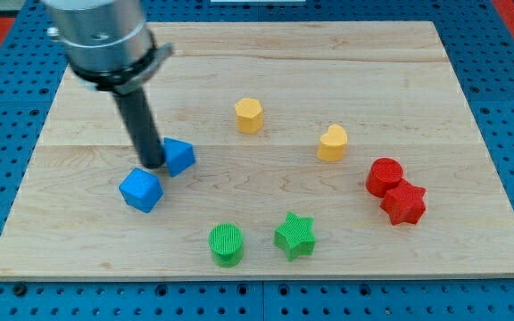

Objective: Place the blue cube below the blue triangle

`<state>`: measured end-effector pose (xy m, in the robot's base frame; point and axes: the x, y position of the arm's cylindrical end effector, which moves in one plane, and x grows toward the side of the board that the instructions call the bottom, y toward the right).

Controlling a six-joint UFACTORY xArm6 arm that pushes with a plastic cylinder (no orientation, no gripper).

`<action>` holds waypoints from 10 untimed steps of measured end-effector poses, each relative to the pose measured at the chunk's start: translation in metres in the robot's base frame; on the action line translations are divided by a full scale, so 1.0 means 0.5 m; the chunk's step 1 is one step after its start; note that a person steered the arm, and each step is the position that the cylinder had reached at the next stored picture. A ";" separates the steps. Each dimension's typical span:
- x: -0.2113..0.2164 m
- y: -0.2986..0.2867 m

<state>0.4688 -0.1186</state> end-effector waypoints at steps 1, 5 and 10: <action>0.000 -0.043; -0.024 -0.163; 0.143 -0.132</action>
<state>0.5404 -0.1845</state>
